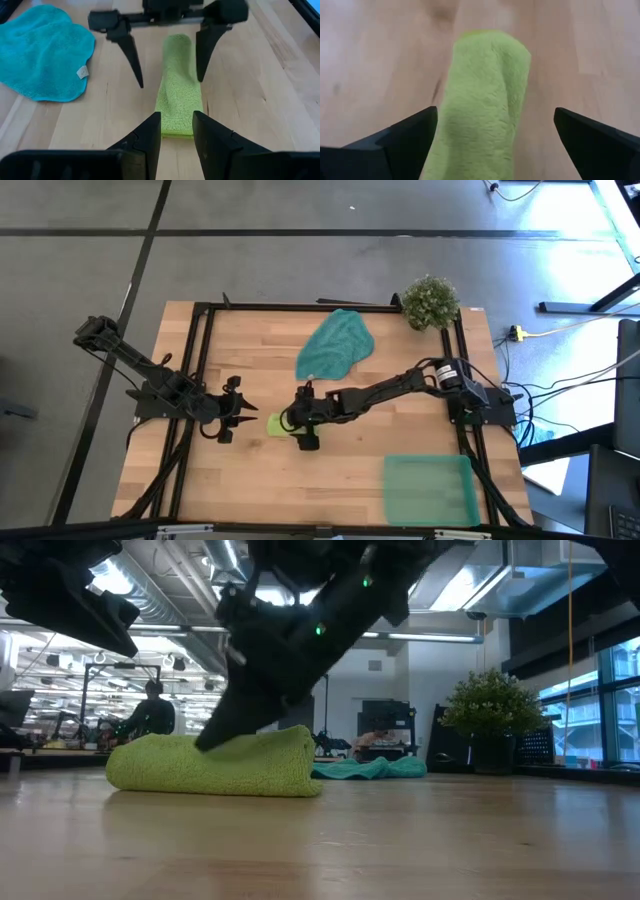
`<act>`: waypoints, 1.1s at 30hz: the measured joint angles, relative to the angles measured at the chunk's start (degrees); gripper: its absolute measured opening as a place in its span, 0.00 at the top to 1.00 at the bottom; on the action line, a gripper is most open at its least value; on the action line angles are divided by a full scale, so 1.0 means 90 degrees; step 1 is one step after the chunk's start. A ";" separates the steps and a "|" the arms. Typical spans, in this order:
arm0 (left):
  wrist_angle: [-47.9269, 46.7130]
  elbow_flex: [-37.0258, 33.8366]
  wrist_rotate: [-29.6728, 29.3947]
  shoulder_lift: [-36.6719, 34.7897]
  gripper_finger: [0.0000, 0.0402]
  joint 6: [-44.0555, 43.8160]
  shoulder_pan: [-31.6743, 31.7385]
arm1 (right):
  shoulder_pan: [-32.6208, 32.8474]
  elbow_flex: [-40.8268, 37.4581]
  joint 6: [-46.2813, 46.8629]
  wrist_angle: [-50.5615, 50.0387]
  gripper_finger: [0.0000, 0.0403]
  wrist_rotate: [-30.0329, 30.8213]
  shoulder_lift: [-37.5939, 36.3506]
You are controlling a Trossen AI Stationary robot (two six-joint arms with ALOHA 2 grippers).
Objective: Roll microfiber towels into tight, uniform cylinder then place into a basket
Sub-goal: Put the green rolled microfiber cloth into the green bin
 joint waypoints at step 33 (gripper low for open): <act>-0.0003 0.0000 0.0000 0.0000 0.73 0.0000 0.0000 | -0.0192 0.0017 0.0345 0.0273 0.05 -0.0614 0.0580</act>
